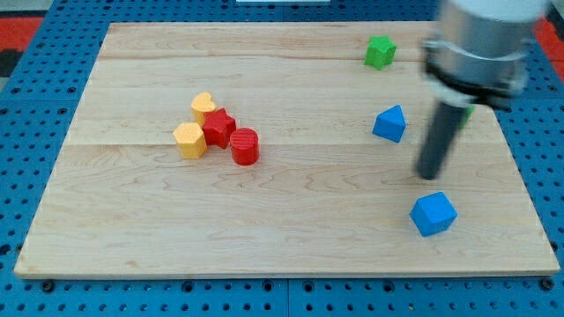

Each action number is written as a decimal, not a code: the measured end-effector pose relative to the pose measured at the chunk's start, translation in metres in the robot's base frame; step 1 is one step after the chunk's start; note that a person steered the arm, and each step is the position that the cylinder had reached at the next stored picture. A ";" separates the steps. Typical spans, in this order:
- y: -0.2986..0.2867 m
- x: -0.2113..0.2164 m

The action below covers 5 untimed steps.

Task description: Move the blue cube towards the center right

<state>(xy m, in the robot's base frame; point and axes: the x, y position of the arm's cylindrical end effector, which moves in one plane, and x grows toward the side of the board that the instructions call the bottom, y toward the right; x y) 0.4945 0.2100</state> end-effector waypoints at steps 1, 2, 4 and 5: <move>0.021 0.049; -0.047 0.096; -0.083 0.063; -0.082 0.108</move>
<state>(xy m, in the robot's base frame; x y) 0.6024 0.1280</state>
